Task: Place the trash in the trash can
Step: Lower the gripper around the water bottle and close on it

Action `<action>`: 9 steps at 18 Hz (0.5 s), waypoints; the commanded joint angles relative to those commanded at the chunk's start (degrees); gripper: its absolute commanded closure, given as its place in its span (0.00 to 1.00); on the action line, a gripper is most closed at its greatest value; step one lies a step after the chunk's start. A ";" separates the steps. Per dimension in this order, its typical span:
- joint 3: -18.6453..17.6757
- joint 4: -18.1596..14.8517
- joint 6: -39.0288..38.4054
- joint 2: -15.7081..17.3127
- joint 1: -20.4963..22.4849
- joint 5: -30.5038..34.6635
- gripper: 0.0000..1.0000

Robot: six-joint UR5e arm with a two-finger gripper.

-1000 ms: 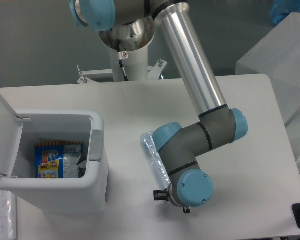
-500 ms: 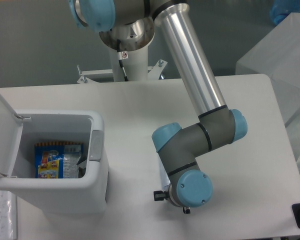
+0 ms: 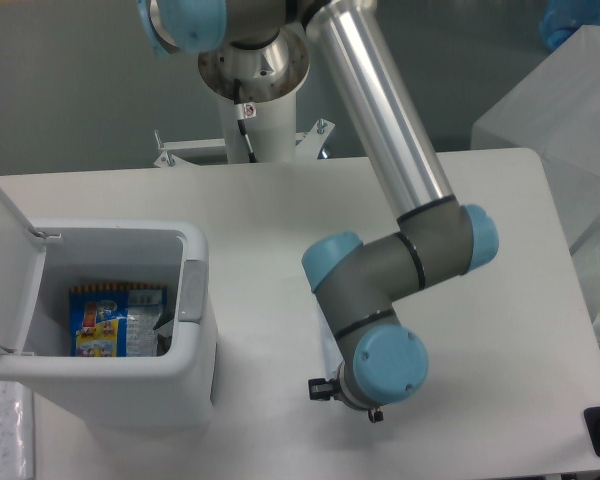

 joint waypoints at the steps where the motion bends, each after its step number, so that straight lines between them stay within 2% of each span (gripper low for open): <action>1: 0.00 2.73 0.00 0.62 0.26 -1.58 1.00; 3: 0.00 6.60 0.00 2.28 0.96 -3.26 1.00; 9: 0.18 13.63 -0.18 6.68 2.02 -7.91 1.00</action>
